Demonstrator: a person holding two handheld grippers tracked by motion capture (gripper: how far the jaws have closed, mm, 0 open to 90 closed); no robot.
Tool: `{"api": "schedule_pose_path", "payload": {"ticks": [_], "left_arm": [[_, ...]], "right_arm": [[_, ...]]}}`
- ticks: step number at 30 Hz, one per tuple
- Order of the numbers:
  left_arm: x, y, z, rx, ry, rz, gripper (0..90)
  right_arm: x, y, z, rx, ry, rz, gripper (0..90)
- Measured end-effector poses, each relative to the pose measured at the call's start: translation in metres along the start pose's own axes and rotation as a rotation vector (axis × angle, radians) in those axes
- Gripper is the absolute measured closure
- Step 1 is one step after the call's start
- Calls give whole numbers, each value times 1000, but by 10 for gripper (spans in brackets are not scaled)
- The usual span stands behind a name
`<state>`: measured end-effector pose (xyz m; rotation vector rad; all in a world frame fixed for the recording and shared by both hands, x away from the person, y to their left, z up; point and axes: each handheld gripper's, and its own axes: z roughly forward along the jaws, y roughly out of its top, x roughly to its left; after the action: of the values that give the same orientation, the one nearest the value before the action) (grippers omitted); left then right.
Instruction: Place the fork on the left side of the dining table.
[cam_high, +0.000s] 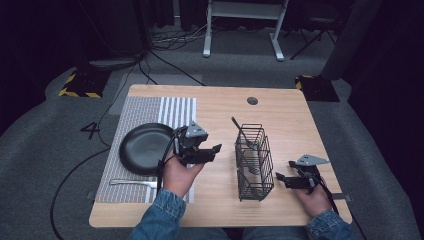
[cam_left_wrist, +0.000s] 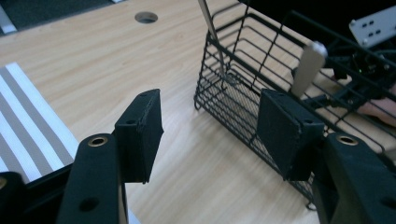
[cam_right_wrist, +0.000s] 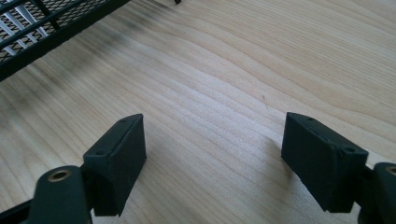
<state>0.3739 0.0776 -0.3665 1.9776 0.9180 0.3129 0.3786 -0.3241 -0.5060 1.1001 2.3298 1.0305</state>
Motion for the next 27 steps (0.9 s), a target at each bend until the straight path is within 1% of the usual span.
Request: {"api": "schedule_pose_path", "payload": {"ticks": [1, 2, 3, 4, 5, 7, 12, 15, 20, 21, 22, 23, 26, 27], "left_arm": [[2, 8, 2, -7, -4, -4, 412], [3, 11, 2, -12, -9, 0, 413], [4, 14, 3, -19, -13, -6, 413], [4, 14, 3, -19, -13, -6, 413], [6, 20, 5, -30, -15, -2, 413], [9, 24, 7, -38, -21, -1, 413], [11, 31, 13, -39, -24, 2, 411], [12, 37, 17, -47, -24, 10, 411], [14, 41, 24, -66, -34, 1, 411], [14, 41, 27, -67, -39, -5, 411], [18, 44, 35, -62, -65, -5, 411], [18, 44, 35, -62, -65, -5, 410], [21, 45, 44, -53, -74, -3, 410], [21, 46, 50, -43, -76, -3, 410]], "right_arm": [[0, 0, 0, 0, 0, 0, 221], [0, 0, 0, 0, 0, 0, 221], [0, 0, 0, 0, 0, 0, 221], [0, 0, 0, 0, 0, 0, 221], [0, 0, 0, 0, 0, 0, 221], [0, 0, 0, 0, 0, 0, 221], [0, 0, 0, 0, 0, 0, 221], [0, 0, 0, 0, 0, 0, 221], [0, 0, 0, 0, -1, -1, 221], [0, 0, 0, 0, -1, -1, 221], [0, 0, 0, 0, -1, -2, 221], [0, 0, 0, 0, -1, -2, 221], [0, 0, 0, 0, -1, -1, 221], [0, 0, 0, 0, -1, -2, 221]]}}
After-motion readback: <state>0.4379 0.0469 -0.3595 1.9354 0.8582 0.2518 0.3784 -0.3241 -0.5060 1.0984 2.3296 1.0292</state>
